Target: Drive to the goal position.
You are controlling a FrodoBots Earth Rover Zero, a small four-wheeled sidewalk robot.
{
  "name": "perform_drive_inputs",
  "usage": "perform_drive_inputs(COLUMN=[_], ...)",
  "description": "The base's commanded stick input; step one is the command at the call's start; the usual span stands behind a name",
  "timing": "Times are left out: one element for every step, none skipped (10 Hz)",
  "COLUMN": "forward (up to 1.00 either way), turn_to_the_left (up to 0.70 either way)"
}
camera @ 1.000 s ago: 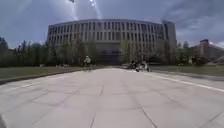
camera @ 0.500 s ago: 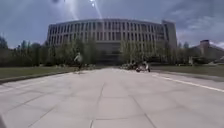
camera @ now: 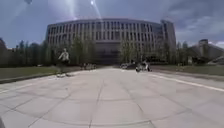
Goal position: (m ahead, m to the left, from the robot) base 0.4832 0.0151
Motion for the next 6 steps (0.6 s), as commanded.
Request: perform_drive_inputs(forward=[0.50, 0.50, 0.50, 0.50, 0.50, 0.49], turn_to_the_left=[0.00, 0.00, 0.00, 0.00, 0.00, 0.00])
